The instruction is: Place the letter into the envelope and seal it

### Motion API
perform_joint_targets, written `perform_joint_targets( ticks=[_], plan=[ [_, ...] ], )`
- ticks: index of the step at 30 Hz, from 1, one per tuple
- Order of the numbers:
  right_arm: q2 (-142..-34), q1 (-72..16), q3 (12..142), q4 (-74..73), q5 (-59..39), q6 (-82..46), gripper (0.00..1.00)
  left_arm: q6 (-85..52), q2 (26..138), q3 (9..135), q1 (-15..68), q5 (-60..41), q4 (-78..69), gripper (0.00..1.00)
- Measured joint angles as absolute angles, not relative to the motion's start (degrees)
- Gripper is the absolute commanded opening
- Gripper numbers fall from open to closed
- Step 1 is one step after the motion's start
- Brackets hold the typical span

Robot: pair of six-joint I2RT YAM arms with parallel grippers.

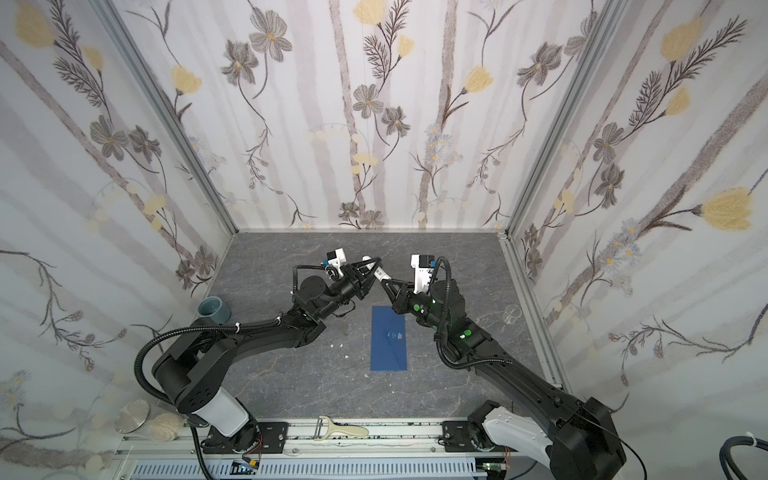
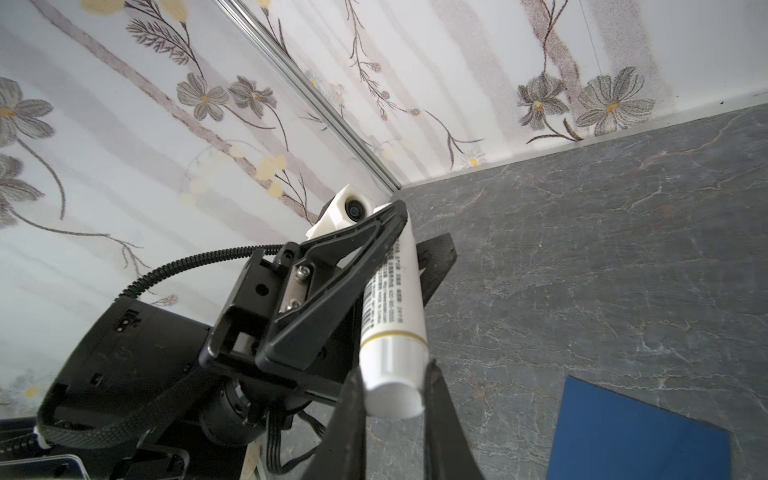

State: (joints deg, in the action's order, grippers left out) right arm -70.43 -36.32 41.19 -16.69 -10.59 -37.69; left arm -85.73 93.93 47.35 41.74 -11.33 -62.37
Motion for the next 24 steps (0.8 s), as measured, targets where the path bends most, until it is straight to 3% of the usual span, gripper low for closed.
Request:
perform_joint_targets(
  ticks=[24],
  plan=[
    [-70.50, -50.72, 51.29, 7.86, 17.15, -11.18, 0.01, -87.00, 93.14, 46.89, 41.95, -18.02, -57.67, 0.00]
  ],
)
